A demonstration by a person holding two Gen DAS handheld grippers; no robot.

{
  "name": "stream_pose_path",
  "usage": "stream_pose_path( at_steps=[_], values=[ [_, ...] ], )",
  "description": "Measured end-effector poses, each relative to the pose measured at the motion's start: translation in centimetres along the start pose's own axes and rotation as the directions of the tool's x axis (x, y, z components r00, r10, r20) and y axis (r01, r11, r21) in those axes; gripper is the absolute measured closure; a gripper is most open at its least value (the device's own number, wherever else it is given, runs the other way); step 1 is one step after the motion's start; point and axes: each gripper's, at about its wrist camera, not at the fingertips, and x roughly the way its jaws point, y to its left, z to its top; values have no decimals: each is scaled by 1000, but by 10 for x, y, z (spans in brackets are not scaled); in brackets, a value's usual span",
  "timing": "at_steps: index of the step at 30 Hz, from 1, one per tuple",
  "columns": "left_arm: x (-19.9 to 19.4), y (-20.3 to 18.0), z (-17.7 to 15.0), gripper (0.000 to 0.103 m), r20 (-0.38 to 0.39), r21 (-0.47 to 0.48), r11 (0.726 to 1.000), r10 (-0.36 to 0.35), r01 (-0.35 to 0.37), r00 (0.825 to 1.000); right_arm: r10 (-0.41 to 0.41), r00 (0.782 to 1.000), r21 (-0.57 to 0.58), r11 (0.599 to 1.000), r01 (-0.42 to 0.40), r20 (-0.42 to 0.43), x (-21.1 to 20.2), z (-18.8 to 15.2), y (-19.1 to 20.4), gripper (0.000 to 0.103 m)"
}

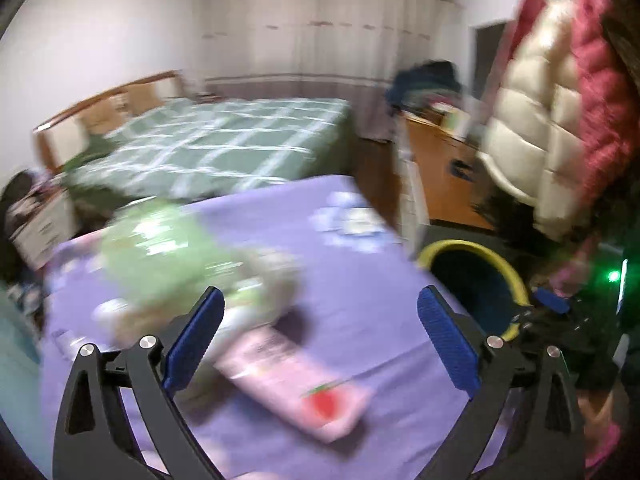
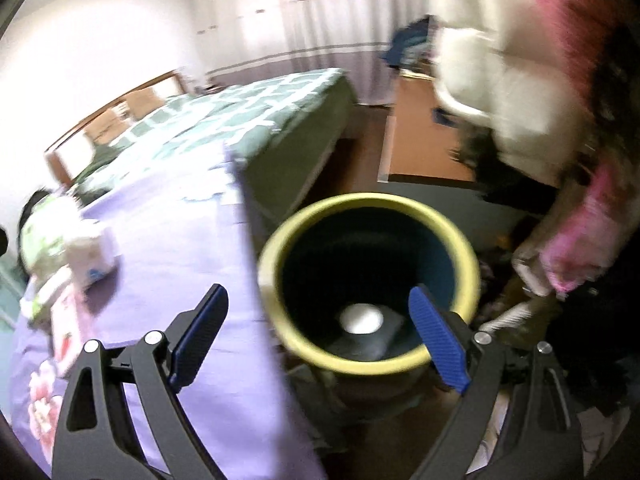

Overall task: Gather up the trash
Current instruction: 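Grasp the green plastic bag with the right tool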

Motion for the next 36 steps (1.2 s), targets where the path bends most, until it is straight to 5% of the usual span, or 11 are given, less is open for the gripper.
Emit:
stream_pose_path(
  at_steps=[7,17,23,31,33,36],
  values=[
    [-66,120,-43,7,35,-126,959,259,-253,965,164,986,-145,976,-162,-1,1,12,110,16],
    [-81,193,-71,7,26,-217,927,319,-306,948,362,932,-356,866,-350,-36,6,27,258,16],
    [-72,195,-72,7,10,-227,924,317,-307,948,333,940,-473,819,-325,-70,33,31,334,16],
    [-61,200,-77,7,-8,-241,922,311,-303,950,202,977,-563,801,-204,-66,69,21,368,10],
    [-59,201,-77,7,-12,-240,923,306,-300,952,189,980,-567,801,-193,-66,72,19,367,16],
    [-57,201,-78,7,-15,-239,926,299,-293,954,208,974,-555,801,-223,-91,74,19,363,40]
  ],
)
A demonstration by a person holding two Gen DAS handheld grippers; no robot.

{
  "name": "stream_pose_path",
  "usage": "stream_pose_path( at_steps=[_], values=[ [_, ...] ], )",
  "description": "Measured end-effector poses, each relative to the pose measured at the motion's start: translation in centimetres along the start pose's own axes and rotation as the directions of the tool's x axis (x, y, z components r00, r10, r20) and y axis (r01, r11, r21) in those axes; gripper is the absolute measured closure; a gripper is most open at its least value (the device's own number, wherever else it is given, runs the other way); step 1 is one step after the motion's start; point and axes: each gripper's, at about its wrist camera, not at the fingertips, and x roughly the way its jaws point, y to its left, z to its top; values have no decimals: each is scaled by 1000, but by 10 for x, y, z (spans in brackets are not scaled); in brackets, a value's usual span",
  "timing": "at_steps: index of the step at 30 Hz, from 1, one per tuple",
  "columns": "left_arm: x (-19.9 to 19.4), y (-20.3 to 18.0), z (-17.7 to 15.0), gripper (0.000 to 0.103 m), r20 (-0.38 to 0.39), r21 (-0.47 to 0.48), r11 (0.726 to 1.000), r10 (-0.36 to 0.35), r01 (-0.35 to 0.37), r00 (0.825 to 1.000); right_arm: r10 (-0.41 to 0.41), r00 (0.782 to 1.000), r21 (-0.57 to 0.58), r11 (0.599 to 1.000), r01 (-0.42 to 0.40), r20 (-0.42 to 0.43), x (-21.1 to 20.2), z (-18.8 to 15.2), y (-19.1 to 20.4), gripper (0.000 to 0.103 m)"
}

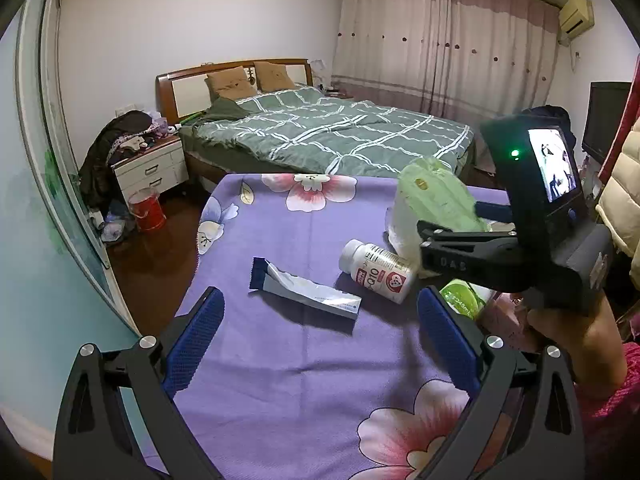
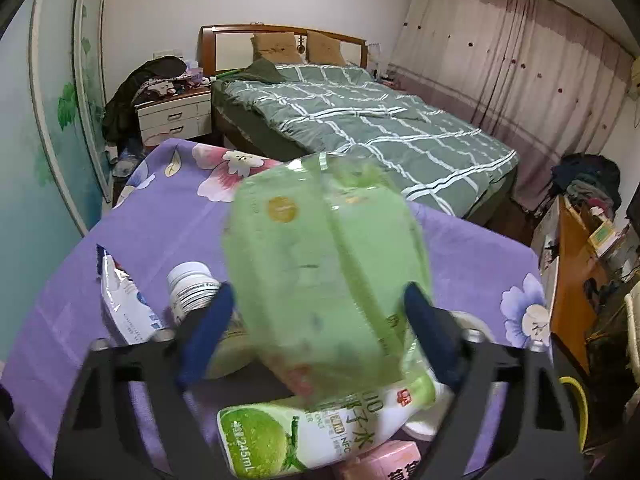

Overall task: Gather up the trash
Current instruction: 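Grasp the green plastic bag with the right tool, then carry the green bag with the right tool into the bin and release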

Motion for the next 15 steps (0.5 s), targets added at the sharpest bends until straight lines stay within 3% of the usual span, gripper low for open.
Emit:
stream_pose_path(
  at_steps=[2,5,10,15],
  values=[
    [1,0,0,7,0,-1,1000,-4,4,1000,30,1000,13,999,-30,-3,-2,-2,-3,66],
    [1,1,0,7,2,-2,1000,-4,4,1000,98,995,49,994,-98,-3,-8,-5,-8,91],
    [3,-1,0,7,-3,0,1000,-1,1,1000,201,975,84,974,-209,93,-47,-8,-22,94],
    [4,-8,0,7,-4,11,1000,-18,18,1000,238,953,84,963,-257,187,-91,-6,-36,95]
  ],
)
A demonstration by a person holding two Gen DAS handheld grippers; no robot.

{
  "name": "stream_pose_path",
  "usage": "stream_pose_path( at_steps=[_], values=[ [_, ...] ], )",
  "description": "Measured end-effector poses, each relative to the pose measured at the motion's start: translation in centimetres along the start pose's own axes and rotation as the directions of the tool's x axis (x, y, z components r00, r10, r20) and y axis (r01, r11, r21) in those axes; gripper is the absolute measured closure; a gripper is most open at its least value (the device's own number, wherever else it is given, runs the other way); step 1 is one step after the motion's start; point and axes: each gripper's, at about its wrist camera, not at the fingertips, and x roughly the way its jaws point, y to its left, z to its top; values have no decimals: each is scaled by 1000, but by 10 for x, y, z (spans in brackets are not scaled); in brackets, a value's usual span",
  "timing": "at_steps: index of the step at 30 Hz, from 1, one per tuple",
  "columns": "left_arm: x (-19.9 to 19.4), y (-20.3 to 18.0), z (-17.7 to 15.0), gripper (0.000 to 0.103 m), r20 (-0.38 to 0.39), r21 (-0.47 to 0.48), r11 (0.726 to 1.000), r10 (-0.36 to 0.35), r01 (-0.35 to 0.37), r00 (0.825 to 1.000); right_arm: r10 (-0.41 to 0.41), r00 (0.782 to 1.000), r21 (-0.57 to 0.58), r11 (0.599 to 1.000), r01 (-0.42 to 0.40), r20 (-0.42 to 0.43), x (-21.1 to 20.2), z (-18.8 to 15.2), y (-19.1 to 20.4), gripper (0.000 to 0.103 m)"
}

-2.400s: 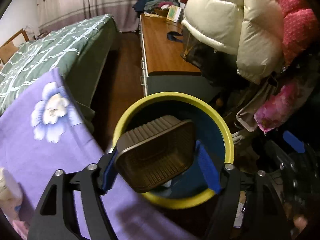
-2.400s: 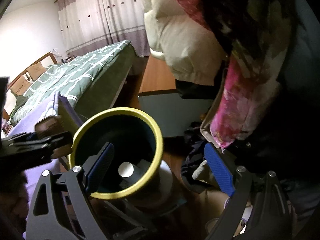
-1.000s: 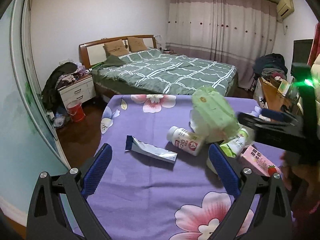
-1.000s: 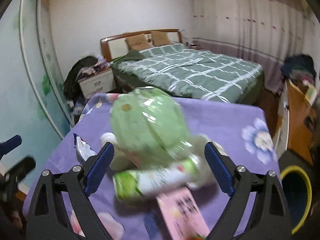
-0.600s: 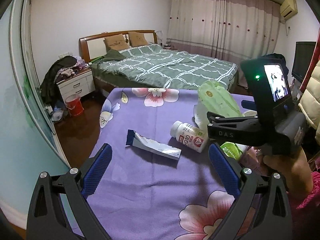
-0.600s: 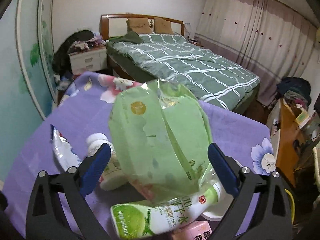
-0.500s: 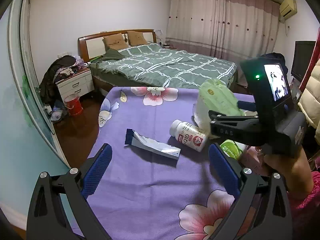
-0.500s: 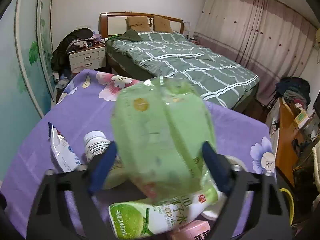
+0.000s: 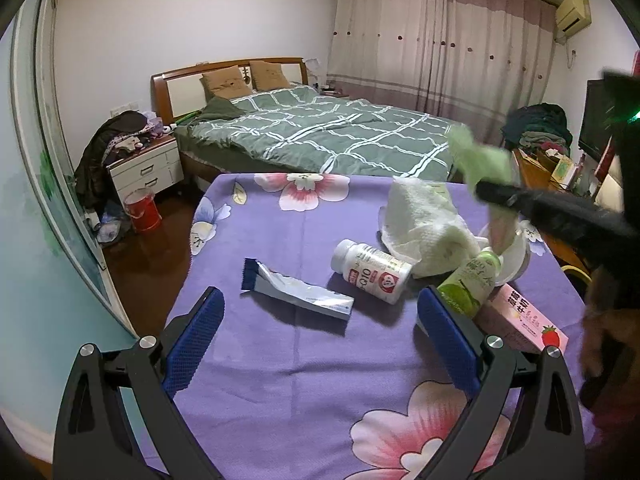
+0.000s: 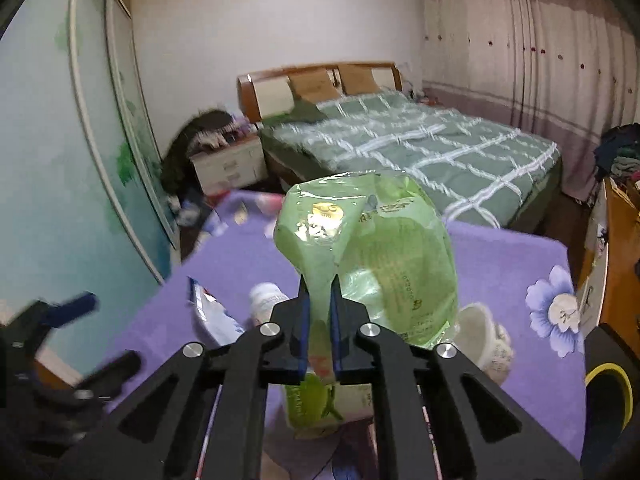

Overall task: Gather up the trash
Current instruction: 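Carry the green bag with the right tool into the bin and release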

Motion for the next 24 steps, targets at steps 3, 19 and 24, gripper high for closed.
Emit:
stream_pose_path(
  at_steps=[3,19,24],
  values=[
    [1,-7,-1,7,-3,13,1000,-13,13,1000,9,999,15,1000,-9,54,-31,7,-11,95],
    [33,-103,-18,7,-115,129,970,-194,208,974,-509,858,284,813,508,-76,-111,-72,-218,93],
    [38,-148,-28,7,-158,160,951,-238,263,958,-568,790,318,723,613,-231,-96,-115,-292,91]
  ],
)
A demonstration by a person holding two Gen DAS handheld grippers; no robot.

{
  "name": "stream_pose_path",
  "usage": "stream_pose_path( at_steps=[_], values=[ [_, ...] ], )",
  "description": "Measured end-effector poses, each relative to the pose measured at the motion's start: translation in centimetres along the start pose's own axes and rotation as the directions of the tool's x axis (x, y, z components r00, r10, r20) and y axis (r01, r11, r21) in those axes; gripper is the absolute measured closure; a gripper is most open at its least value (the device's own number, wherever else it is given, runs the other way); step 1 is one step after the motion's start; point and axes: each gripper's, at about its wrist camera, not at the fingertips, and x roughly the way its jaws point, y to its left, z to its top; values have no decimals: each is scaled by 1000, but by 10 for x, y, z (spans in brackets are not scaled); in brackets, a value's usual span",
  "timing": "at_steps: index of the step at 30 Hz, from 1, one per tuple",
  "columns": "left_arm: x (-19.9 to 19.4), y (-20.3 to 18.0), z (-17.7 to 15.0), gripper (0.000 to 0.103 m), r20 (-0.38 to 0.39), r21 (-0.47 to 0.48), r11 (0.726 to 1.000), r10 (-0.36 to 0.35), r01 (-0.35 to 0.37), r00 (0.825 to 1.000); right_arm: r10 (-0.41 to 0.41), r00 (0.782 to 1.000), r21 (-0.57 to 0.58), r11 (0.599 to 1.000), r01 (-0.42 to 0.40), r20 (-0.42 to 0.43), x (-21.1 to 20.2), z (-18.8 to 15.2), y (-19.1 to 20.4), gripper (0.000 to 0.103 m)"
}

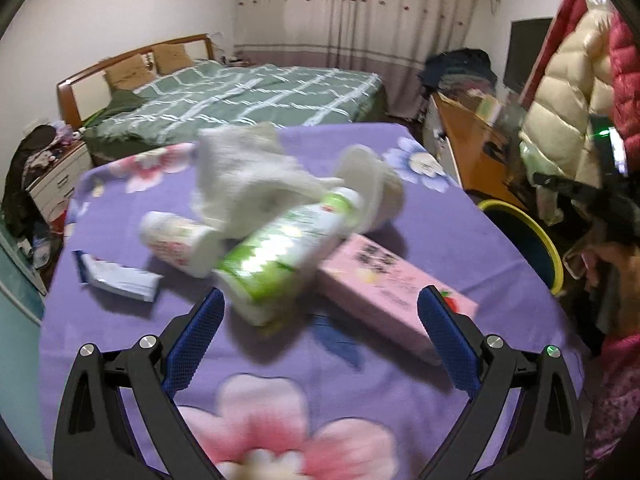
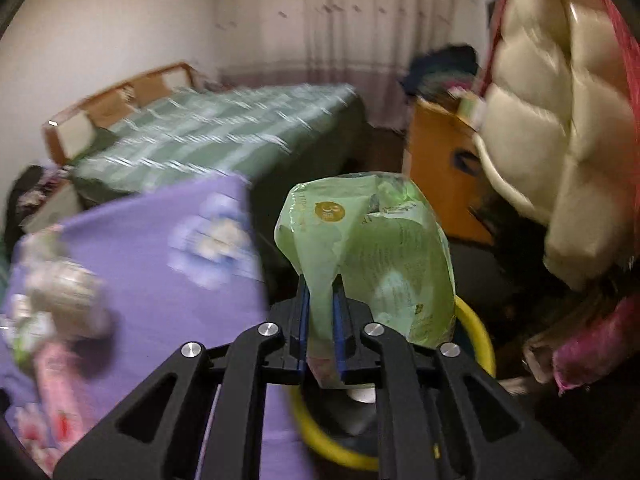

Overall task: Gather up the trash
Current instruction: 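Carry the green bag with the right tool into the bin and release, then grasp the pink strawberry milk carton with the left tool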

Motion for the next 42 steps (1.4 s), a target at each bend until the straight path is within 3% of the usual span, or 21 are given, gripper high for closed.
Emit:
stream_pose_path(
  at_steps=[3,5,7,18,22,29,35,39,40,42],
  values=[
    [11,-25,1,7,-22,13,1000,-4,4,1000,-34,998,1,999,34,-44,25,-8,-17,84],
    [18,-40,1,7,-33,15,1000,13,-12,999,-66,996,-8,998,66,-67,40,-12,-26,56],
    [22,-53,4,7,-33,10,999,31,-31,999,-83,994,-15,997,82,-76,48,-15,-30,45],
    [45,-85,7,7,-64,-38,993,107,-109,992,-8,998,-20,1000,7,-59,42,-21,-30,41],
    [54,-74,0,7,-122,-66,992,101,-110,987,16,999,-15,1000,-17,-41,33,-21,-28,40],
    [36,-28,-15,7,-175,-99,988,99,-117,980,58,998,-23,998,-58,-9,17,-20,-15,38],
    [41,-19,-11,7,-168,-114,988,86,-106,982,71,997,-50,996,-71,-1,11,-16,3,36],
    [56,-28,-9,30,-211,-90,994,45,-66,976,68,998,-62,996,-68,-3,7,-18,7,36],
    [60,-33,-9,42,-222,-84,995,39,-59,974,67,998,-61,996,-67,-3,7,-19,6,36],
    [64,-37,-11,46,-225,-68,996,37,-53,974,64,998,-57,996,-64,-4,6,-20,4,36]
  ],
)
